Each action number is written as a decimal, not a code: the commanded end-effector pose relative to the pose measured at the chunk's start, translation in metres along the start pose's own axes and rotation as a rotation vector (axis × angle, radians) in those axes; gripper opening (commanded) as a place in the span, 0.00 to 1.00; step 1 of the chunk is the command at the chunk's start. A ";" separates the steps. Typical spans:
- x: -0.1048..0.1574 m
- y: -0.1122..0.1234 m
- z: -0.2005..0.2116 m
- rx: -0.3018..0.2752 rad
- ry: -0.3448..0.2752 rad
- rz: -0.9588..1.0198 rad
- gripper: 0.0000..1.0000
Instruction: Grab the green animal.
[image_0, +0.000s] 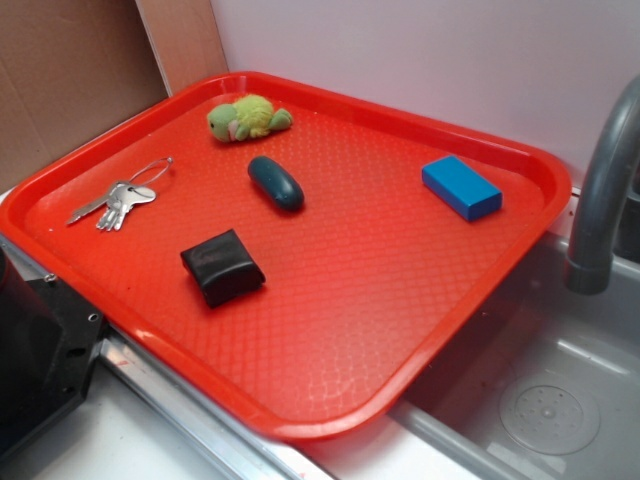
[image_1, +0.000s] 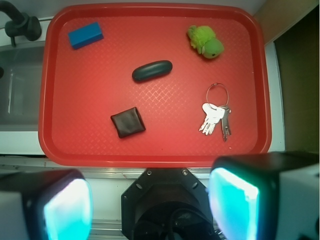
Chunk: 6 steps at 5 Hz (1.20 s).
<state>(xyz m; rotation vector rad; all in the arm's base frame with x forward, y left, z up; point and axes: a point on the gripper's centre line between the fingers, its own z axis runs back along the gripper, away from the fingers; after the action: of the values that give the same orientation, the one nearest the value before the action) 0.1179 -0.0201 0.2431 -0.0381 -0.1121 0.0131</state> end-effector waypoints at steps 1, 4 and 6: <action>0.000 0.000 0.000 0.000 0.000 0.000 1.00; 0.121 0.072 -0.042 0.089 0.125 -0.045 1.00; 0.158 0.103 -0.107 0.096 0.207 -0.493 1.00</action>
<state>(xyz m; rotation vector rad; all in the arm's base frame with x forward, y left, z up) 0.2800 0.0873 0.1398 0.0633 0.1262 -0.4858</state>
